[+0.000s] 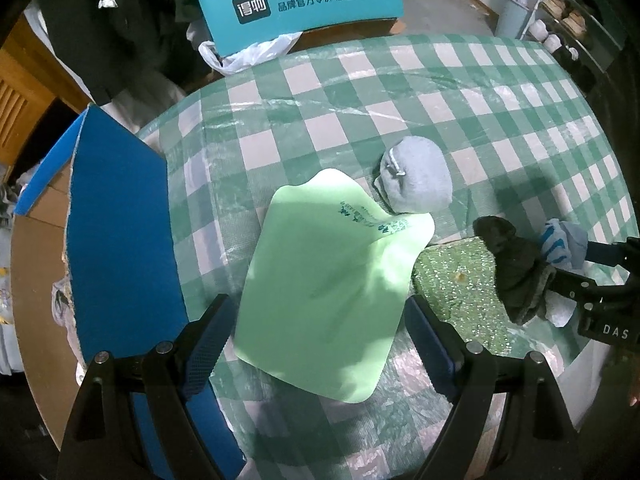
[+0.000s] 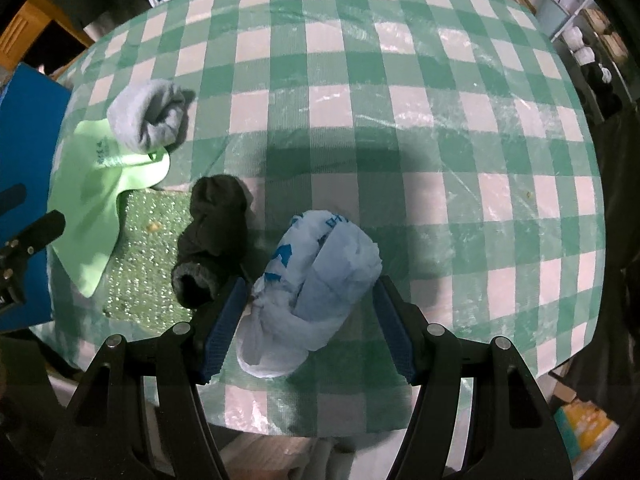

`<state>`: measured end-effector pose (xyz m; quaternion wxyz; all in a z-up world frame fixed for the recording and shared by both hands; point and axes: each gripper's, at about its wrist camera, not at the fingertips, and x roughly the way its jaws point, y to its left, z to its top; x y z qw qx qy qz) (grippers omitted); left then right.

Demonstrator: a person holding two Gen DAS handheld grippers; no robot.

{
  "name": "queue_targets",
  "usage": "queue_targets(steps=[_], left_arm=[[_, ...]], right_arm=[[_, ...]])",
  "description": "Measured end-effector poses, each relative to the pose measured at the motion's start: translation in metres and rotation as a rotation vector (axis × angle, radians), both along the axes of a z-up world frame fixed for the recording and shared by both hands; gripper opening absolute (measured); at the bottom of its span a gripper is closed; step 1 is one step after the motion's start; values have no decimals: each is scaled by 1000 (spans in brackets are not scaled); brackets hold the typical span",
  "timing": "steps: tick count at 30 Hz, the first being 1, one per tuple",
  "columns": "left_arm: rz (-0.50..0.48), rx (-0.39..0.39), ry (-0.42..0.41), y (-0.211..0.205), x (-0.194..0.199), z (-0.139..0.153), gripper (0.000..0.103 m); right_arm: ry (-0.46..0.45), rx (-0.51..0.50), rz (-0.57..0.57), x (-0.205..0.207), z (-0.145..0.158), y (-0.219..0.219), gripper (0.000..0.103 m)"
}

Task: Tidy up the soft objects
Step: 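Grasp the blue-white sock with the right gripper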

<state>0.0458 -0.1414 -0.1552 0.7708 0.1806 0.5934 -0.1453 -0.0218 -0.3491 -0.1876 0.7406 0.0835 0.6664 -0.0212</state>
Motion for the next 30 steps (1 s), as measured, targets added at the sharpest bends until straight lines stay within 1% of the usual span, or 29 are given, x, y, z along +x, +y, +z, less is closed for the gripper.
queue_targets(steps=[9, 10, 11, 12, 13, 16, 18, 25, 30], left_arm=[[3, 12, 10, -4, 6, -8, 87], [5, 14, 11, -5, 6, -8, 87], [8, 16, 12, -5, 8, -10, 87], [9, 17, 14, -5, 9, -11, 87], [11, 18, 15, -5, 10, -12, 87], [21, 19, 18, -4, 13, -14, 87], [26, 18, 23, -3, 16, -16, 87], [29, 24, 28, -5, 24, -26, 87], [26, 30, 13, -7, 27, -31, 87]], right_arm=[[17, -23, 31, -1, -17, 4, 65], [19, -25, 37, -1, -19, 4, 62], [21, -29, 44, -1, -21, 5, 54], [25, -30, 52, 0, -23, 7, 50], [26, -31, 56, 0, -24, 7, 50], [13, -31, 64, 0, -24, 7, 46], [-4, -29, 63, 1, -22, 6, 43], [-71, -20, 41, 10, -1, -9, 43], [-108, -3, 31, 15, 9, -13, 43]])
